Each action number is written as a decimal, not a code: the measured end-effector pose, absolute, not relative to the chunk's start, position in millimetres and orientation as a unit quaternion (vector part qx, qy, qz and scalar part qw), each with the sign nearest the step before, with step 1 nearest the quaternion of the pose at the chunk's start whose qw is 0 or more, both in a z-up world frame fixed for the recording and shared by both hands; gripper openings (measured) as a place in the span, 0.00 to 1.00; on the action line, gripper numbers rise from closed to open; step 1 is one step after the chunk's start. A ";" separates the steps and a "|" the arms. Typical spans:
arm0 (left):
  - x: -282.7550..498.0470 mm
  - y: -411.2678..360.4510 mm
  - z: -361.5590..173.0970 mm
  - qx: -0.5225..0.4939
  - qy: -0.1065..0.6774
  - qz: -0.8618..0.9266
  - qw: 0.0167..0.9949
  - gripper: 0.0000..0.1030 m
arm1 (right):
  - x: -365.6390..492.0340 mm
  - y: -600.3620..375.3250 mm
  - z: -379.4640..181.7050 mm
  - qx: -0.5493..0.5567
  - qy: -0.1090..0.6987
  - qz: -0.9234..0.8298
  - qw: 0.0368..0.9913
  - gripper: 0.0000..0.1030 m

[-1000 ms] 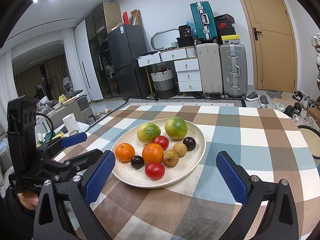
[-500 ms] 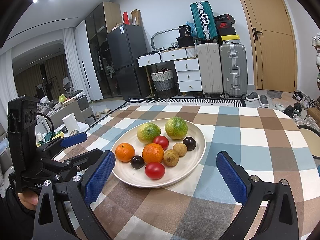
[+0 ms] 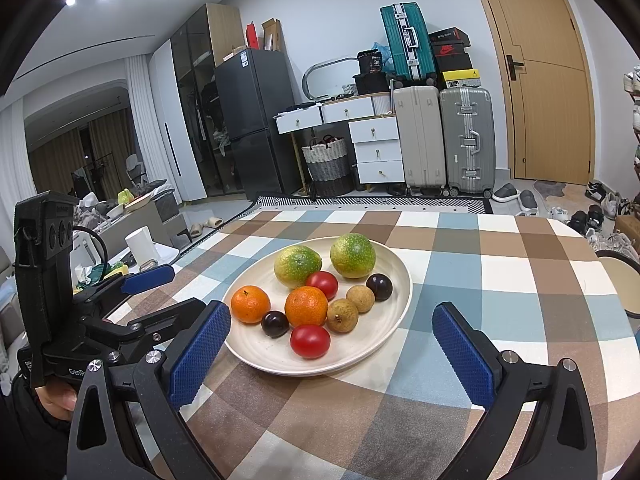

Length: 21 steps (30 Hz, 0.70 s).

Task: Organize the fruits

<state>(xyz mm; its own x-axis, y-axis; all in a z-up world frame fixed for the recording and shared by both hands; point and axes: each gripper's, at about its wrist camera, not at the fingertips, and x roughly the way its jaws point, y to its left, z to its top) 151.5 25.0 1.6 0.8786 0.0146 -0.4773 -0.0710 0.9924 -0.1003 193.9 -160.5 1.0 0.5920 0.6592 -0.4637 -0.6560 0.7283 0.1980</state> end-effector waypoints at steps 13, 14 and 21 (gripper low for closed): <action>151.8 24.9 1.7 -0.059 0.246 0.021 0.967 1.00 | 193.9 -160.6 1.3 0.003 0.261 0.369 0.892 1.00; 151.9 24.8 1.8 -0.059 0.246 0.022 0.967 1.00 | 193.9 -160.6 1.3 0.003 0.261 0.369 0.892 1.00; 152.0 25.0 2.0 -0.058 0.245 0.022 0.968 1.00 | 192.3 -159.0 -0.4 0.002 0.260 0.370 0.892 1.00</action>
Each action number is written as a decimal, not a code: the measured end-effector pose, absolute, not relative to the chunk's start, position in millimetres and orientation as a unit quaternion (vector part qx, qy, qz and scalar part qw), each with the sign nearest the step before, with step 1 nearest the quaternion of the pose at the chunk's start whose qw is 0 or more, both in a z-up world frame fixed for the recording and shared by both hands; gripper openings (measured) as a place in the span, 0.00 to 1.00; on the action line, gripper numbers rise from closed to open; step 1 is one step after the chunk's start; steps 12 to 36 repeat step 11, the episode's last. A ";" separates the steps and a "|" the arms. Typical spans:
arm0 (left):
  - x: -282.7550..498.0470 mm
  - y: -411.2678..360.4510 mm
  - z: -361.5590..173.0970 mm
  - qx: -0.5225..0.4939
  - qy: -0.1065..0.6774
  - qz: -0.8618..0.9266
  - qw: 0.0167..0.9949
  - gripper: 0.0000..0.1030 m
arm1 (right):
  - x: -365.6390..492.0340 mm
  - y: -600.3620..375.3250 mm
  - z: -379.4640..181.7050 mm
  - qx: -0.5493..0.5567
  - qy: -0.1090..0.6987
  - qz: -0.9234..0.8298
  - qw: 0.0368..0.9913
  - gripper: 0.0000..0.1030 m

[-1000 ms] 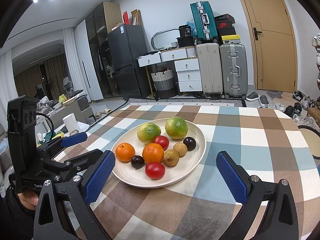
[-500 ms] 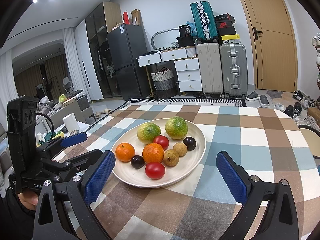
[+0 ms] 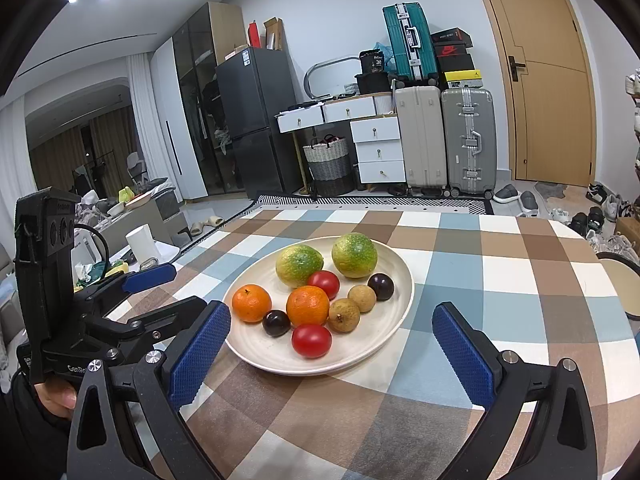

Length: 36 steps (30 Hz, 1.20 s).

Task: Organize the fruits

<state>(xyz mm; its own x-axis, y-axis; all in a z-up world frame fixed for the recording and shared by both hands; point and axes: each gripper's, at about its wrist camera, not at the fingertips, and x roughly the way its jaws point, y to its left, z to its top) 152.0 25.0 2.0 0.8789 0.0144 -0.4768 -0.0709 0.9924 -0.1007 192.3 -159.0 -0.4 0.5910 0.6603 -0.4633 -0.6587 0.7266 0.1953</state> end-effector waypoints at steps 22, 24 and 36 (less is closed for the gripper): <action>152.6 24.7 -0.8 -0.059 0.244 0.022 0.968 1.00 | 192.3 -159.0 -0.2 0.001 0.261 0.370 0.892 1.00; 152.6 24.7 -0.8 -0.059 0.244 0.022 0.968 1.00 | 192.3 -159.0 -0.2 0.001 0.261 0.370 0.892 1.00; 152.6 24.7 -0.8 -0.059 0.244 0.022 0.968 1.00 | 192.3 -159.0 -0.2 0.001 0.261 0.370 0.892 1.00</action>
